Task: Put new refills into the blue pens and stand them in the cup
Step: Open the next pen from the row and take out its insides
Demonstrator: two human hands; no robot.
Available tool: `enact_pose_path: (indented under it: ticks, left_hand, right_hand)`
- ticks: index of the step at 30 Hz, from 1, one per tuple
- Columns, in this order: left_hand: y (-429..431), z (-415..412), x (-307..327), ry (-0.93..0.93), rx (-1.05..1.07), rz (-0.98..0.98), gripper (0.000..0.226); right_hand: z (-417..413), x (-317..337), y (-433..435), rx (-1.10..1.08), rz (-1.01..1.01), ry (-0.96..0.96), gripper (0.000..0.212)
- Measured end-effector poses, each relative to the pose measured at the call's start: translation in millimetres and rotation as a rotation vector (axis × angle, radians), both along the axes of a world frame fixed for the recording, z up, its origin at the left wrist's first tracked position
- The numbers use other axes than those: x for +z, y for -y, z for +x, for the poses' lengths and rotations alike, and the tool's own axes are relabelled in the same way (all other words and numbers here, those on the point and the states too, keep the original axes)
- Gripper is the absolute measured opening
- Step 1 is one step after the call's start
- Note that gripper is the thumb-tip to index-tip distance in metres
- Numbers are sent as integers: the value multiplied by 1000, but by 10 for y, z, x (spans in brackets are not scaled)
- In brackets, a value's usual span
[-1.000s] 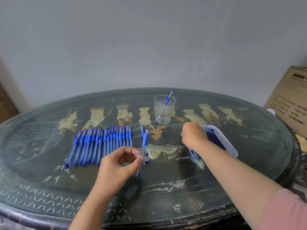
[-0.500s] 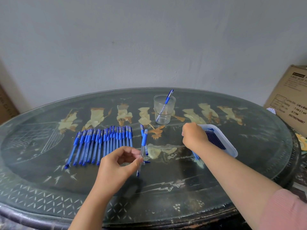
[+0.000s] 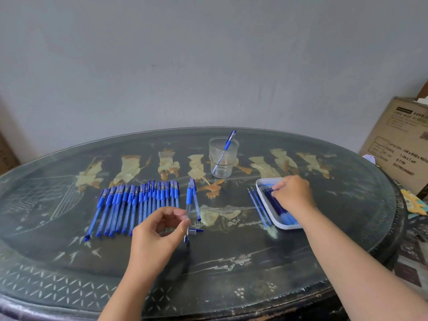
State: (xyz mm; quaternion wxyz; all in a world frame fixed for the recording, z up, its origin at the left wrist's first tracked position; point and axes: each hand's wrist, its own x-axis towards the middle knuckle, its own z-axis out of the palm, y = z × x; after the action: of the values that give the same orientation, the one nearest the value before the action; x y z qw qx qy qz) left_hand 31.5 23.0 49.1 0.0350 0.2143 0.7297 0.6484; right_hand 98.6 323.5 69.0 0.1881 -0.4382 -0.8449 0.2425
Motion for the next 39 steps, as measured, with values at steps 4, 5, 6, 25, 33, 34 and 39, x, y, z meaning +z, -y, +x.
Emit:
enact_pose_path:
  ticks: [4, 5, 6, 25, 33, 34, 39]
  left_hand:
    - [-39, 45, -24, -25, 25, 5, 17]
    - [-47, 58, -27, -29, 24, -1, 17]
    - [-54, 69, -29, -32, 20, -9, 17]
    - [-58, 88, -24, -38, -11, -42, 17]
    - [-47, 83, -30, -19, -28, -23, 16]
    - [-49, 85, -29, -19, -32, -24, 16]
    - [-61, 90, -28, -17, -49, -38, 14]
  right_hand:
    - [89, -130, 10, 40, 9, 191, 18]
    - [93, -161, 21, 50, 16, 221, 19]
    - [95, -192, 27, 54, 27, 242, 20]
    - [28, -112, 206, -46, 123, 287, 11]
    - [73, 109, 150, -27, -641, -400, 15]
    - [98, 175, 206, 21, -736, -458, 9]
    - [116, 446, 531, 231, -940, -582, 8]
